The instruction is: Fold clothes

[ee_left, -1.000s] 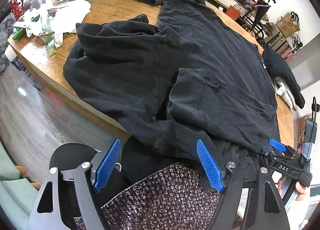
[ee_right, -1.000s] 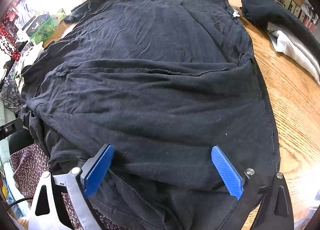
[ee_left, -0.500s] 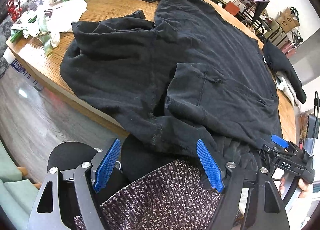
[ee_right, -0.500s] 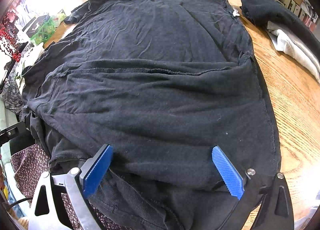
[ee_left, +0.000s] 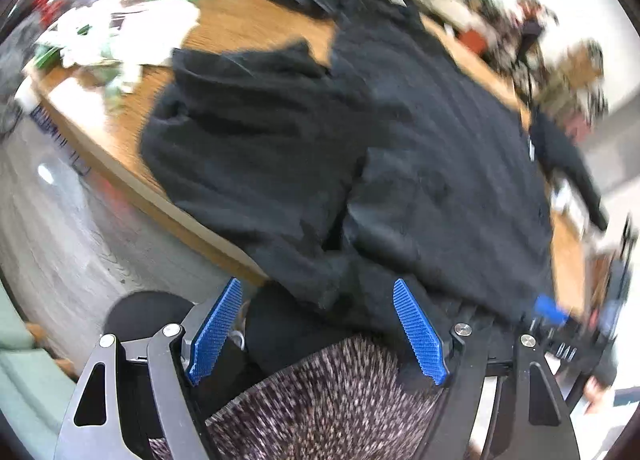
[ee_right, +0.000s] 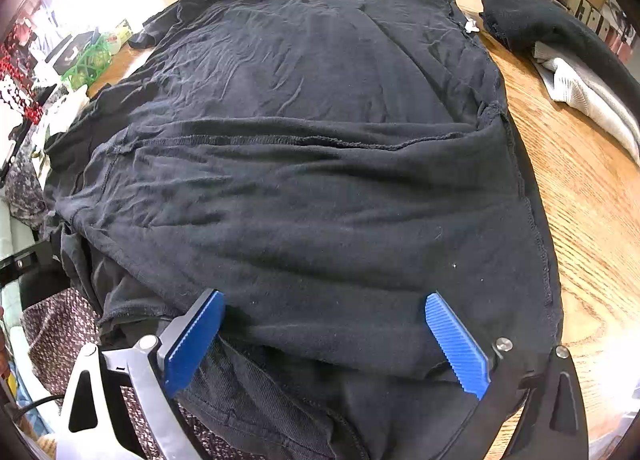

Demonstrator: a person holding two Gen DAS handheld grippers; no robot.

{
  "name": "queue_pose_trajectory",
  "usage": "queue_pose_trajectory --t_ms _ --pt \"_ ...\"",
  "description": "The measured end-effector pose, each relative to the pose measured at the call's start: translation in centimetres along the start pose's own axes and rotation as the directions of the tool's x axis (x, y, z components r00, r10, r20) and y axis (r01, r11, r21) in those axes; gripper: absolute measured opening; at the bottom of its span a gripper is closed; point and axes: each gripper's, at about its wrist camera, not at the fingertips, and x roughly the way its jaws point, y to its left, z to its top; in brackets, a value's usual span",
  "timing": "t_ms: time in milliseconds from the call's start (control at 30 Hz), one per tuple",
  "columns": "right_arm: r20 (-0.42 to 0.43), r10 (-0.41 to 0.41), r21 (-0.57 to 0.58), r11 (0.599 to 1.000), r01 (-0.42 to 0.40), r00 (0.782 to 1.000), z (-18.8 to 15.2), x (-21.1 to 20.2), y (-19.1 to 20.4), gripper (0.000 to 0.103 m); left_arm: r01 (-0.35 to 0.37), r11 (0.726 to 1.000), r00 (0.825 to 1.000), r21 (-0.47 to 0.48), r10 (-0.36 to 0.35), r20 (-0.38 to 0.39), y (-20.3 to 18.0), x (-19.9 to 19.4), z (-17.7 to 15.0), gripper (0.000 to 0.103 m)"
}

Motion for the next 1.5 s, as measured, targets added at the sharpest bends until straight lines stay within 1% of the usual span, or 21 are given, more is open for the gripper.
queue_pose_trajectory --t_ms 67,100,167,233,300,400,500,533,600,667,733,800,867,933,967,1067,1100,1167,1300,1400,1500 --pt "-0.002 0.033 0.040 0.999 -0.033 0.999 0.0 -0.5 -0.8 0.097 -0.004 0.997 0.999 -0.076 0.008 0.046 1.8 -0.9 1.4 0.079" --pt "-0.001 0.048 0.058 0.997 -0.048 0.999 -0.1 -0.8 -1.0 0.093 -0.017 0.995 0.998 -0.100 0.023 0.060 2.6 -1.2 2.0 0.079" --pt "0.015 0.088 0.089 0.992 -0.089 0.996 -0.2 -1.8 -1.5 0.092 -0.067 0.985 0.995 -0.162 0.078 0.060 4.3 -1.0 3.1 0.078" --pt "0.041 0.103 0.090 0.990 -0.107 0.994 -0.3 -2.8 -1.6 0.092 -0.081 0.969 0.994 -0.232 0.095 0.047 5.8 -0.5 3.7 0.078" --pt "0.055 0.112 0.083 0.990 -0.116 0.992 -0.4 -3.5 -1.4 0.092 -0.067 0.950 0.997 -0.304 0.076 0.019 7.2 0.4 3.9 0.078" --pt "0.059 0.138 0.073 0.987 -0.142 0.989 -0.6 -4.1 -1.0 0.092 -0.032 0.919 0.999 -0.393 0.023 -0.026 8.7 2.1 3.5 0.078" --pt "0.057 0.156 0.067 0.985 -0.159 0.986 -0.6 -4.3 -0.8 0.092 -0.014 0.889 0.999 -0.458 -0.003 -0.037 9.3 3.2 3.1 0.078" --pt "0.056 0.159 0.065 0.984 -0.163 0.986 -0.6 -4.2 -0.6 0.092 -0.009 0.883 0.999 -0.470 -0.010 -0.037 9.3 3.4 3.0 0.078" --pt "0.050 0.167 0.063 0.983 -0.169 0.985 -0.5 -3.8 -0.3 0.092 0.007 0.878 0.999 -0.479 -0.023 -0.027 9.0 3.5 3.0 0.078" --pt "0.040 0.170 0.063 0.983 -0.173 0.985 -0.6 -3.6 -0.3 0.092 0.014 0.879 0.999 -0.476 -0.029 -0.024 8.6 3.7 3.0 0.077" --pt "0.033 0.175 0.070 0.982 -0.177 0.984 -0.7 -3.3 -0.4 0.092 0.009 0.882 0.999 -0.472 -0.024 -0.024 8.6 3.8 3.0 0.069" --pt "0.028 0.181 0.080 0.980 -0.183 0.983 -0.8 -3.1 -0.6 0.092 0.014 0.882 0.999 -0.470 -0.026 -0.019 8.7 3.8 3.1 0.038" --pt "0.024 0.184 0.089 0.979 -0.186 0.983 -0.9 -3.0 -0.8 0.092 0.019 0.885 0.999 -0.466 -0.031 -0.019 8.7 3.8 3.1 0.028" --pt "0.024 0.188 0.093 0.978 -0.189 0.982 -1.0 -3.0 -0.9 0.092 0.009 0.895 1.000 -0.447 -0.019 -0.017 8.5 3.7 2.9 0.026" --pt "0.024 0.189 0.095 0.977 -0.191 0.982 -1.0 -3.0 -0.9 0.092 0.005 0.899 1.000 -0.439 -0.013 -0.014 8.3 3.6 2.8 0.022" --pt "0.022 0.192 0.099 0.976 -0.193 0.981 -1.1 -2.9 -0.9 0.092 -0.002 0.909 1.000 -0.416 0.002 0.000 8.3 2.9 2.5 0.009" --pt "0.021 0.193 0.100 0.976 -0.194 0.981 -1.1 -2.9 -0.9 0.092 0.016 0.912 1.000 -0.409 -0.011 0.015 8.4 2.6 2.4 0.002" --pt "0.020 0.198 0.099 0.975 -0.199 0.980 -1.1 -2.9 -0.9 0.092 0.057 0.915 0.998 -0.399 -0.043 0.044 8.3 1.8 2.3 0.002" --pt "0.011 0.202 0.100 0.974 -0.202 0.979 -1.1 -2.6 -0.8 0.092 0.108 0.932 0.990 -0.345 -0.071 0.119 7.4 -0.1 2.7 0.002" --pt "0.009 0.209 0.101 0.973 -0.209 0.978 -1.2 -2.5 -0.8 0.092 0.138 0.944 0.982 -0.300 -0.091 0.163 6.3 -1.2 3.1 0.001" --pt "0.008 0.214 0.105 0.971 -0.214 0.977 -1.2 -2.5 -0.8 0.092 0.152 0.956 0.975 -0.252 -0.104 0.196 4.9 -2.0 3.5 0.001"
